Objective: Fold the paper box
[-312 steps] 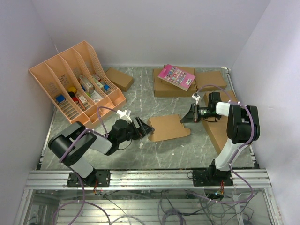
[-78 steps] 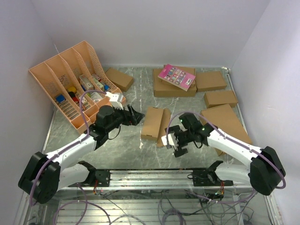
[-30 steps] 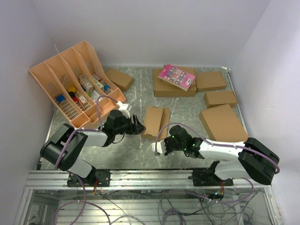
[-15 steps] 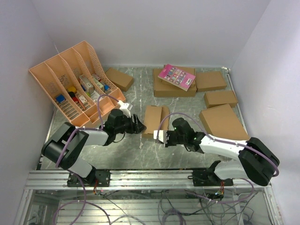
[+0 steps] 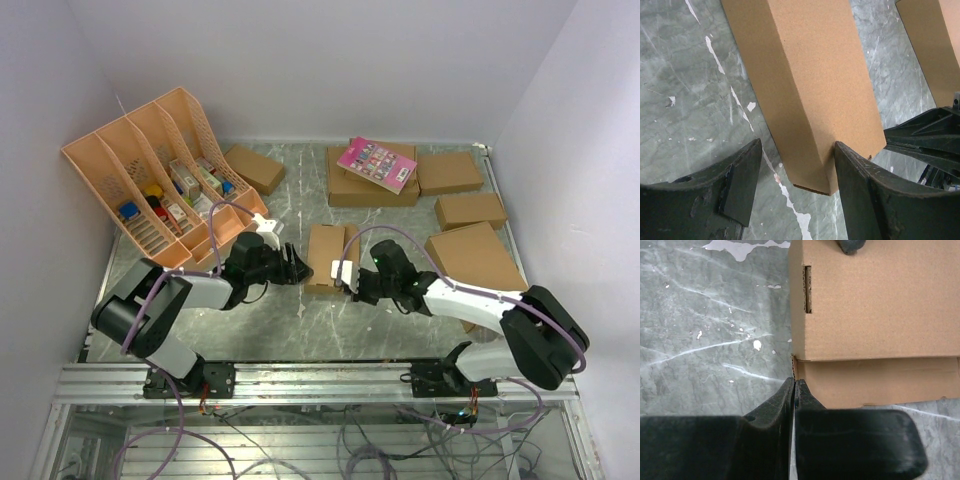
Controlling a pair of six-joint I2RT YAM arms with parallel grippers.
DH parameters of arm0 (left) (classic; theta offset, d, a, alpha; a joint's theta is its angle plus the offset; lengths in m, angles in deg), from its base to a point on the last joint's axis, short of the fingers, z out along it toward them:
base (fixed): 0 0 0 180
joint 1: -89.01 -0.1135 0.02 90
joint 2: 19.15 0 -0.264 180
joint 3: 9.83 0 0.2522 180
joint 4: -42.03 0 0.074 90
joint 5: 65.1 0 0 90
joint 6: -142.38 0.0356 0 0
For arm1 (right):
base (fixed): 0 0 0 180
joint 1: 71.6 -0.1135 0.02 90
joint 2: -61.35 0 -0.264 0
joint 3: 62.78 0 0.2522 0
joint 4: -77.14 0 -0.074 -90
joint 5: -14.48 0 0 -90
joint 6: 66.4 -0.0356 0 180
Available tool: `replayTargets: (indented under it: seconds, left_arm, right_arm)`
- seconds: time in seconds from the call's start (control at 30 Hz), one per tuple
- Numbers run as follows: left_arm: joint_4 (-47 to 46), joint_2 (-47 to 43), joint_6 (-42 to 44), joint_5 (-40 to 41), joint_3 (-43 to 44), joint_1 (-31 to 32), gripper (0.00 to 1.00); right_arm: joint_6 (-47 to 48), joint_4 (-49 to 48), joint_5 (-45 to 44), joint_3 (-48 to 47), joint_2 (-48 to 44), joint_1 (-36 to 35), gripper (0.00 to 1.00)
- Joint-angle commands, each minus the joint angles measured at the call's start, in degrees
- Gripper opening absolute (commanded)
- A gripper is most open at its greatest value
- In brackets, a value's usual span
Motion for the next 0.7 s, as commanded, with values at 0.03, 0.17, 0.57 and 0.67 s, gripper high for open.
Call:
replayTargets:
  seconds: [0.03, 0.17, 0.57, 0.67]
  left_arm:
    - [3.77, 1.68, 2.82, 2.34, 0.24, -0.29, 0.69]
    - [4.06, 1.77, 2.82, 2.55, 0.27, -0.29, 0.69]
    - [5.03, 2.83, 2.69, 3.02, 1.03, -0.3, 0.69]
    - [4.78, 3.42, 2.6, 2.77, 1.22, -0.29, 0.69]
  right_arm:
    - [-3.21, 1.58, 1.92, -3.31, 1.71, 1.52, 0.0]
    - [-5.52, 2.18, 0.77, -3.95, 2.55, 2.15, 0.0]
    - [-7.86, 4.94, 2.1, -3.61, 2.47, 4.6, 0.0]
    - [-8.97, 3.82, 1.04, -3.26, 2.56, 4.67, 0.0]
